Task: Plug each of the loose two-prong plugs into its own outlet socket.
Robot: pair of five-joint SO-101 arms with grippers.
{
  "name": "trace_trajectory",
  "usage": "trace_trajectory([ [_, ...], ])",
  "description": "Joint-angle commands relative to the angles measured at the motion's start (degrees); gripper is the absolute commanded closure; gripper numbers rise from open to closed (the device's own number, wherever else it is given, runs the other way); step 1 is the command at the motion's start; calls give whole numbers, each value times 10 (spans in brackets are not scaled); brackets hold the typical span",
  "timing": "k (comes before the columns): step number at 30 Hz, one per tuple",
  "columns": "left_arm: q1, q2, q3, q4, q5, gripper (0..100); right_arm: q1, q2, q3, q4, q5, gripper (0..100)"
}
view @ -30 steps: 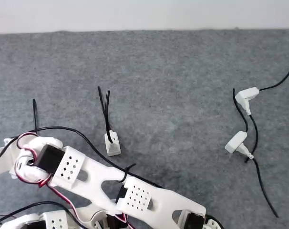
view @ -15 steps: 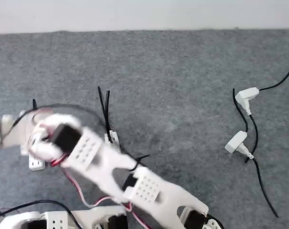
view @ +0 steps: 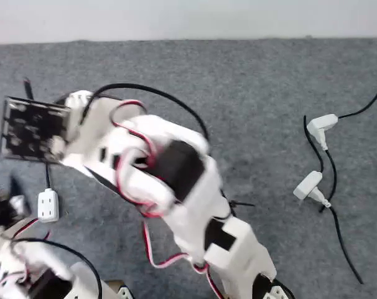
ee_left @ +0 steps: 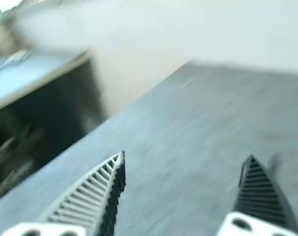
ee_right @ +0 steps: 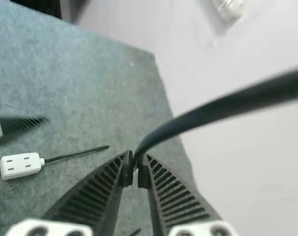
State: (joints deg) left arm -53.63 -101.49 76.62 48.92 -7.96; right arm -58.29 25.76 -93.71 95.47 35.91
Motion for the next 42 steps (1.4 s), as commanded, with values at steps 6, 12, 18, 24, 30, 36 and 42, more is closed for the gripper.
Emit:
trace_trajectory([
  [6,377,5,-109,-120,70,648,9,-99,-25,29,-34,991],
  [12,506,4,-230,-34,71,648,15,-108,-25,35,-42,991],
  [18,555,4,-360,73,67,648,44,-110,-25,35,-46,991],
  [24,555,4,-268,4,65,648,19,-134,-25,45,-47,991],
  [30,555,6,-183,-63,65,648,20,-138,-25,72,-47,991],
  [36,554,4,-160,-87,65,648,19,-133,-25,72,-76,991],
  [42,495,6,-161,-115,46,650,17,-132,-25,73,-78,991],
])
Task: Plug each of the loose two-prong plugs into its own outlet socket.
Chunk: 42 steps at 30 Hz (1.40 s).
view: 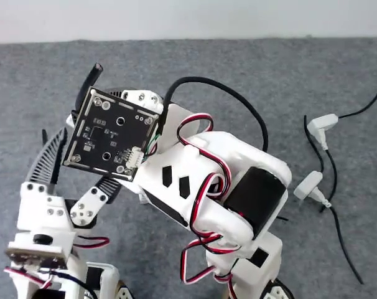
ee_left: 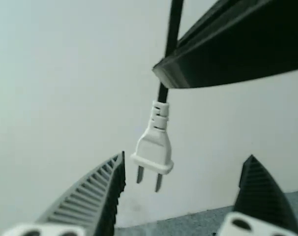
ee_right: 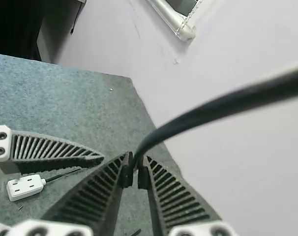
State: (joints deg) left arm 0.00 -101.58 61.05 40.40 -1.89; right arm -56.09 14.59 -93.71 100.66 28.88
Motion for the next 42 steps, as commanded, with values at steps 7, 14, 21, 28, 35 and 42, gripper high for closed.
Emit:
trace_trajectory([
  [7,-75,9,-2,-50,-14,651,-5,-22,30,22,-9,991],
  [14,-74,9,15,-50,-13,731,-40,-25,33,22,-9,991],
  [21,-74,8,22,-49,-11,870,-64,-22,33,22,-9,991],
  [28,-74,6,22,-46,-11,939,-61,-19,34,22,-9,991],
  [35,-39,4,16,-9,-11,923,-54,11,30,10,-9,991],
  [42,-33,4,-28,47,-14,830,-54,12,30,-22,-9,991],
])
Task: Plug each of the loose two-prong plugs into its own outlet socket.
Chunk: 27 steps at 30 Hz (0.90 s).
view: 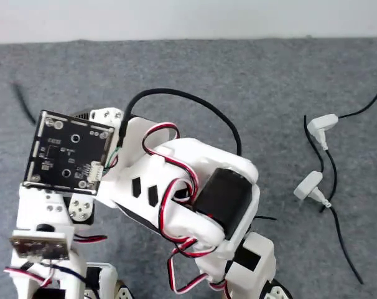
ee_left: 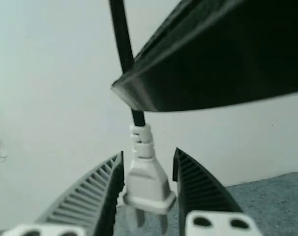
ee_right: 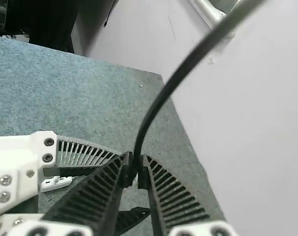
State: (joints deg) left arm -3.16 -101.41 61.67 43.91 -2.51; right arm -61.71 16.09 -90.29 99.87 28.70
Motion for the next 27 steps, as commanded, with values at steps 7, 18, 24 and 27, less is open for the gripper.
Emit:
trace_trajectory([
  [7,-15,3,-43,41,-8,829,5,0,-4,-15,-7,991],
  [18,-11,2,-153,162,-5,829,19,2,-1,-28,-7,991],
  [24,-11,3,-160,157,-5,829,17,2,-1,-29,-7,991],
  [27,-15,3,-126,135,-5,829,17,2,-1,-32,-9,991],
])
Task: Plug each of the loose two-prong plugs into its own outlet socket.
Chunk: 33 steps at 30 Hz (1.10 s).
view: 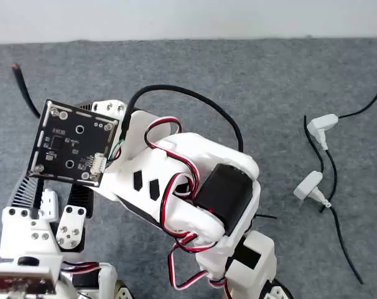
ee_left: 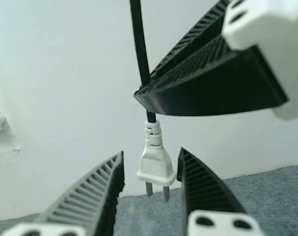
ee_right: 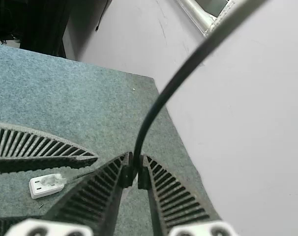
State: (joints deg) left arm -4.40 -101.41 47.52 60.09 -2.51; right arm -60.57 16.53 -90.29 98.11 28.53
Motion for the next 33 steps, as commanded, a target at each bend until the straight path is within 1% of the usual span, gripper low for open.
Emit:
trace_trajectory([
  [1,-3,3,27,-31,-5,829,6,-2,-1,-15,-15,991],
  [3,-4,3,41,-32,-5,829,6,-2,-1,-14,-29,991],
  [9,-4,3,49,-33,-5,830,5,-3,-2,-8,-30,991],
  [16,-3,3,50,-33,-8,830,-36,-3,-1,-8,-29,991],
  [23,-3,3,50,-35,-10,830,-36,-2,0,-7,-29,991],
  [27,-4,3,76,-62,-10,830,-37,-2,0,9,-29,991],
  [33,-4,3,78,-62,-10,831,-36,-2,0,15,-29,991],
])
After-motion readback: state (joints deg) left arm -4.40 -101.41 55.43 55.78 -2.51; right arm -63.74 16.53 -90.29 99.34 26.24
